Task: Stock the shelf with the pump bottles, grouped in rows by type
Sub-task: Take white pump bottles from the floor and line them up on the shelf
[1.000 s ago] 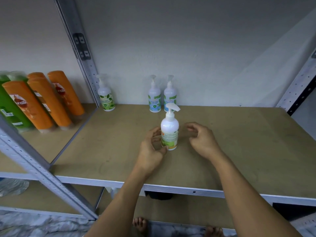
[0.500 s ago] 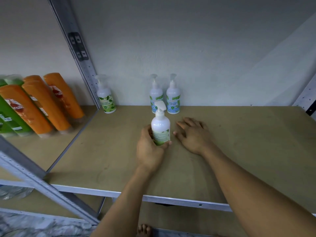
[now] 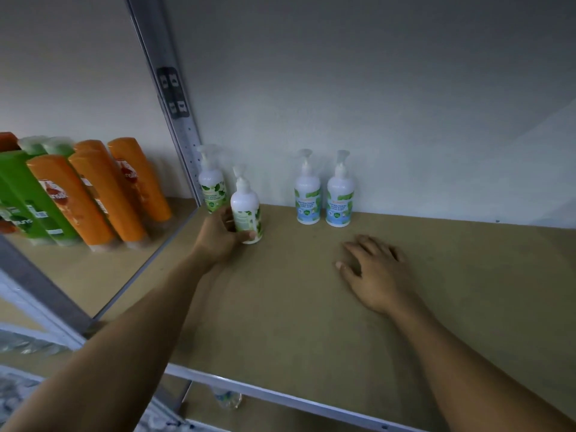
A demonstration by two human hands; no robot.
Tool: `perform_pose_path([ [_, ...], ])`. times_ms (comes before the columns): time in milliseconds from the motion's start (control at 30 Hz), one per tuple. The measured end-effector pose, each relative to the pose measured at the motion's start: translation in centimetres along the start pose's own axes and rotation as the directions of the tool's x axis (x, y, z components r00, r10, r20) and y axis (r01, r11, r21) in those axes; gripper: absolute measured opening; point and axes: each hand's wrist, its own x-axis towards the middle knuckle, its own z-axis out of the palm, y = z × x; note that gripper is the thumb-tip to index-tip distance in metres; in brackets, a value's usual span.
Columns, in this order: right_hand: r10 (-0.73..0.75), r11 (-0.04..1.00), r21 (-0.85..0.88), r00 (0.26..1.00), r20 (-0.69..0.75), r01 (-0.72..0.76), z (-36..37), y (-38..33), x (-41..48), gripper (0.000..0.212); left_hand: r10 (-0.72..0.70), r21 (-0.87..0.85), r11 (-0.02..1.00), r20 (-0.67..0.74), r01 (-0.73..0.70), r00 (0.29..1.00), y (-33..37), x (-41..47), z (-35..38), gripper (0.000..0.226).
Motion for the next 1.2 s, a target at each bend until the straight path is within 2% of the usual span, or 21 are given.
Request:
perform_pose_path([
  [167,0.01,1.0,-0.009,1.0,0.007,-0.01,0.2,0.0,0.2,0.055,0.035,-0.055,0.998,0.078,-0.03,0.996,-0.1,2.2,-0.1,0.068],
  [300,0.021,1.0,-0.011,1.0,0.018,-0.021,-0.1,-0.1,0.2,0.057,0.07,-0.029,0.997,0.078,-0.068,0.995,-0.9,2.1,0.2,0.069],
  [367,0.026,1.0,-0.006,1.0,0.017,-0.026,-0.2,-0.3,0.1,0.068,0.055,0.075,0.996,0.033,-0.057,0.998,-1.6,1.3,0.0,0.07],
  [467,0.028,1.0,0.011,0.999,0.016,-0.028,-0.4,-0.5,0.0,0.08,0.056,0.409,0.911,0.013,-0.056,0.998,-2.6,-0.6,-1.5,0.065],
  [567,0.035,0.999,0.015,0.999,0.033,-0.036,-0.5,-0.8,-0.1,0.065,0.108,0.606,0.783,0.094,-0.143,0.99,-4.4,-2.2,-4.3,0.057],
  [633,0.031,0.999,0.037,0.999,0.043,-0.032,-0.6,-1.0,-0.1,0.054,0.105,0.654,0.741,0.111,-0.152,0.988,-5.7,-2.8,-6.5,0.058],
  [700,0.009,0.988,0.152,1.0,-0.003,-0.009,-0.9,-1.8,0.0,0.052,0.094,0.683,0.716,0.112,-0.145,0.989,-6.7,-3.0,-7.8,0.06],
  [800,0.015,0.891,0.454,0.995,-0.096,0.03,-1.1,-4.6,1.0,0.054,0.116,0.728,0.668,0.1,-0.152,0.988,-7.2,-3.1,-7.7,0.064],
  [933,0.005,0.674,0.739,1.0,-0.009,0.003,-0.6,-10.5,4.9,0.063,0.116,0.756,0.635,0.108,-0.157,0.987,-7.5,-2.9,-7.3,0.062],
  [1000,-0.019,0.61,0.792,1.0,0.025,-0.008,-0.2,-12.8,7.5,0.07,0.097,0.763,0.622,0.144,-0.173,0.985,-7.6,-2.8,-7.3,0.063],
  [1133,-0.072,0.574,0.818,0.995,0.076,-0.021,0.9,-15.3,11.9,0.085,0.045,0.771,0.611,0.194,-0.181,0.98,-7.7,-2.4,-7.2,0.068],
  [1200,-0.131,0.507,0.861,0.984,0.121,-0.038,1.7,-15.7,13.4,0.085,0.028,0.776,0.604,0.209,-0.183,0.977,-7.7,-2.2,-7.2,0.072],
])
